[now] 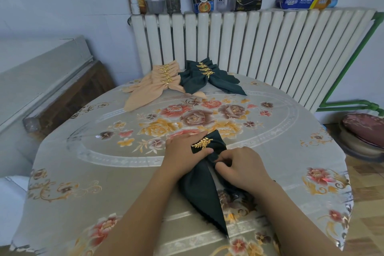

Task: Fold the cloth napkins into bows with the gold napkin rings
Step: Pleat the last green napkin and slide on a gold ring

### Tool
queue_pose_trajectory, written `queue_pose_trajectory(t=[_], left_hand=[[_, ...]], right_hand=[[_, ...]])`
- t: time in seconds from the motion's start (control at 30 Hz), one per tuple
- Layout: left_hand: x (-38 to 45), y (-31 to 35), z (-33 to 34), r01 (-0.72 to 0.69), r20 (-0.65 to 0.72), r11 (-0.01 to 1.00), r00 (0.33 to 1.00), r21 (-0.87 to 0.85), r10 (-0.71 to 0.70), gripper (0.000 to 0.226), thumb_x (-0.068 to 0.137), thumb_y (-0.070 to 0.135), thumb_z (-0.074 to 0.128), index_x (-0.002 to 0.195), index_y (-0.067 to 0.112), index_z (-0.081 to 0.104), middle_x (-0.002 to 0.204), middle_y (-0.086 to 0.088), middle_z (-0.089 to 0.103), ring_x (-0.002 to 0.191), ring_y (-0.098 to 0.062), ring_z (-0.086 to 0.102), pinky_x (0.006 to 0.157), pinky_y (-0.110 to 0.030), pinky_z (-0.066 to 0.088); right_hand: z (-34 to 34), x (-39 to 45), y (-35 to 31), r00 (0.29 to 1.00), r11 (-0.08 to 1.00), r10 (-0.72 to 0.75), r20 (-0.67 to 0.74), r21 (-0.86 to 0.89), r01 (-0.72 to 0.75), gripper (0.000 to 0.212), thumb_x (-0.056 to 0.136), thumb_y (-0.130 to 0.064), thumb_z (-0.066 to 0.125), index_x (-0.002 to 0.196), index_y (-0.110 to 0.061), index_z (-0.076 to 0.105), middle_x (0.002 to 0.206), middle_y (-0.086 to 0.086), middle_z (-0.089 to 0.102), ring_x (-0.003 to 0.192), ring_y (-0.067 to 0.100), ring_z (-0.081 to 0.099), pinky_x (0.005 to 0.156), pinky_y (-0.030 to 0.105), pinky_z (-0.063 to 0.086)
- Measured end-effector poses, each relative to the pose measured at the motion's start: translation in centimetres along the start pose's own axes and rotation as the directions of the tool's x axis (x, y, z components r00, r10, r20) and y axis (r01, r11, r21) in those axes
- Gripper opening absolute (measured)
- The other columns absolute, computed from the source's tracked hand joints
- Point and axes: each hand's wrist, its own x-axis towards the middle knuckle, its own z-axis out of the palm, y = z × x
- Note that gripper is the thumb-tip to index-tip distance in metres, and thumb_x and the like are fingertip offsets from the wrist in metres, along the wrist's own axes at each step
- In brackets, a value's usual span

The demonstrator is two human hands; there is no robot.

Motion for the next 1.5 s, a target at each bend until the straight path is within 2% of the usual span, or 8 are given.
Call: queue_pose_trajectory(t=[0.17, 0.27, 0.37, 0.57, 0.73, 0.97, 1.33, 1.5], left_hand=[[-0.1, 0.2, -0.2, 0.003, 0.061, 0.998, 0.998, 0.061, -0.007, 0.057, 0.084, 0.056, 0.057, 0.137, 0.051, 0.034, 0.145, 0.008, 0.04, 0.138, -0.015, 0.024, 0.108, -0.036, 0.013], [-0.3, 0.0, -0.2, -0.089, 0.033, 0.996, 0.996, 0.014, 0.088, 0.06, 0.082, 0.054, 0.062, 0.135, 0.052, 0.035, 0.142, 0.008, 0.044, 0.137, -0.013, 0.027, 0.106, -0.031, 0.009], [-0.5, 0.4, -0.2, -0.198, -0.034, 0.98, 0.98, 0.009, 0.198, 0.073, 0.074, 0.058, 0.065, 0.137, 0.048, 0.029, 0.131, 0.01, 0.051, 0.126, -0.011, 0.035, 0.097, -0.022, 0.011], [-0.9, 1.5, -1.2, -0.052, -0.088, 0.961, 0.996, -0.272, 0.029, 0.095, 0.07, 0.054, 0.073, 0.142, 0.052, 0.01, 0.139, 0.011, 0.036, 0.131, -0.012, 0.027, 0.106, -0.031, 0.021], [-1.4, 2.2, -3.0, 0.35, 0.185, 0.62, 0.931, -0.702, -0.316, 0.047, 0.088, 0.062, 0.042, 0.12, 0.031, 0.057, 0.119, 0.01, 0.061, 0.107, -0.009, 0.058, 0.09, -0.024, 0.044], [-1.4, 2.3, -2.3, 0.301, 0.216, 0.387, 0.945, -0.871, -0.247, 0.017, 0.087, 0.016, 0.064, 0.102, 0.009, 0.067, 0.083, -0.001, 0.073, 0.071, -0.015, 0.069, 0.058, -0.023, 0.053], [-1.0, 2.2, -4.2, 0.294, 0.062, 0.722, 0.942, -0.626, -0.33, 0.022, 0.097, 0.029, 0.05, 0.092, 0.018, 0.068, 0.092, -0.006, 0.069, 0.087, -0.025, 0.063, 0.076, -0.034, 0.044], [-0.7, 4.8, -8.9, 0.174, -0.023, 0.783, 0.972, -0.597, -0.233, 0.011, 0.093, 0.02, 0.056, 0.101, 0.023, 0.063, 0.1, -0.001, 0.068, 0.091, -0.017, 0.063, 0.083, -0.035, 0.051]], right_hand=[[-0.3, 0.3, 0.4, 0.99, 0.938, 0.14, 0.023, 0.316, -0.141, 0.04, 0.083, -0.034, 0.051, 0.048, -0.017, 0.056, 0.05, 0.005, 0.052, 0.051, 0.015, 0.047, 0.057, 0.033, 0.039], [-0.5, 1.1, 1.2, 0.963, 0.906, 0.215, -0.162, 0.401, -0.135, 0.013, 0.092, -0.029, 0.056, 0.095, -0.027, 0.068, 0.091, -0.008, 0.067, 0.075, 0.003, 0.058, 0.065, 0.017, 0.041], [-0.6, 1.8, 2.0, 0.97, 0.866, 0.239, -0.036, 0.46, -0.197, 0.039, 0.092, -0.027, 0.057, 0.13, -0.024, 0.048, 0.113, -0.011, 0.054, 0.099, 0.008, 0.054, 0.081, 0.019, 0.038], [0.0, 2.1, 2.2, 0.961, 0.699, 0.278, 0.0, 0.685, -0.202, 0.011, 0.092, -0.016, 0.059, 0.095, -0.007, 0.064, 0.09, 0.009, 0.071, 0.082, 0.021, 0.066, 0.075, 0.031, 0.05], [-0.1, 2.3, 2.2, 0.924, 0.539, 0.381, -0.033, 0.82, -0.193, 0.025, 0.091, -0.019, 0.06, 0.093, 0.006, 0.062, 0.08, 0.017, 0.065, 0.072, 0.025, 0.058, 0.068, 0.034, 0.046], [0.3, 2.6, 1.9, 0.903, 0.503, 0.421, -0.084, 0.85, -0.156, 0.029, 0.093, -0.027, 0.058, 0.074, -0.005, 0.054, 0.061, 0.009, 0.051, 0.054, 0.017, 0.047, 0.046, 0.019, 0.039], [-4.6, 2.5, 1.1, 0.972, 0.735, 0.184, 0.147, 0.636, -0.235, 0.029, 0.099, -0.008, 0.042, 0.116, -0.021, 0.062, 0.088, -0.002, 0.068, 0.065, 0.003, 0.065, 0.061, 0.012, 0.05], [-11.4, 2.3, -1.7, 0.977, 0.776, 0.145, 0.154, 0.596, -0.209, 0.016, 0.094, -0.009, 0.054, 0.103, -0.019, 0.062, 0.092, 0.002, 0.068, 0.067, 0.008, 0.066, 0.062, 0.014, 0.054]])
